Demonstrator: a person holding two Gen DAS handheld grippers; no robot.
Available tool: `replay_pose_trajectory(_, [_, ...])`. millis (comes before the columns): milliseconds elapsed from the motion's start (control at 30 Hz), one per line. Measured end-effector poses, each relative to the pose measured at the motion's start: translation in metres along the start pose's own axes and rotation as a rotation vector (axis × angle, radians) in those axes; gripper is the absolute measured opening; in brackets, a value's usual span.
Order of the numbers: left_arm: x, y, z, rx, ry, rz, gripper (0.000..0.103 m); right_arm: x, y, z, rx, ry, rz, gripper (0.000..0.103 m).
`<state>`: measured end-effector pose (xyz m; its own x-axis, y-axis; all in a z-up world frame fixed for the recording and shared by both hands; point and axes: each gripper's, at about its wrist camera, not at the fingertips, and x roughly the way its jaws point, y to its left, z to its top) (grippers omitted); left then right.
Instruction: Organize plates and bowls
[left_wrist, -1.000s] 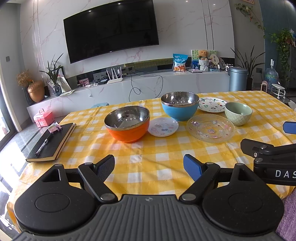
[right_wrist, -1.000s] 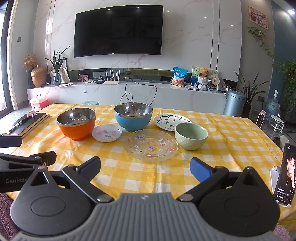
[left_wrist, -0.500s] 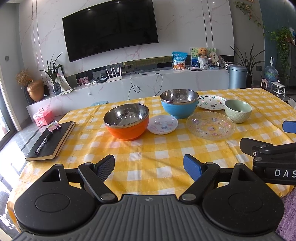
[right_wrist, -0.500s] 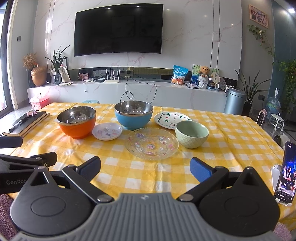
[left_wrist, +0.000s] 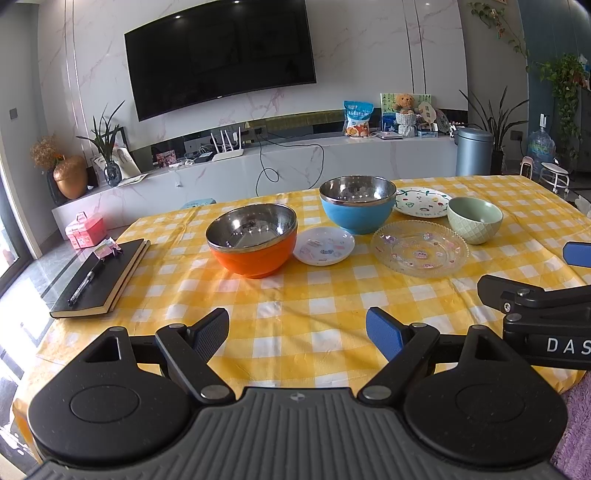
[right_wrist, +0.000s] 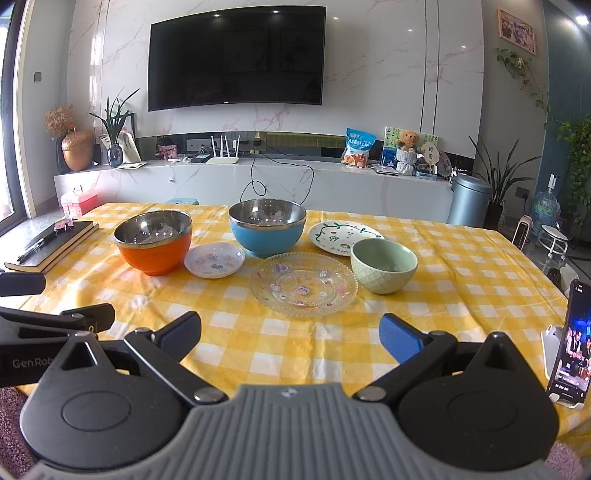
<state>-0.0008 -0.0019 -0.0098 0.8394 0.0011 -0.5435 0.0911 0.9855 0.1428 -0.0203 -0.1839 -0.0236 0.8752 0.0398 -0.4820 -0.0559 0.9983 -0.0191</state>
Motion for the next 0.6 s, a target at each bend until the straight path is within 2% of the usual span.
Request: replay_pose_trajectory(600, [0.0002,0.0000,-0.0002,-0.001,0.003,-0.001,0.098,0.0005,0.0006,-0.0011,-0.001,0.002,-0.001,0.100])
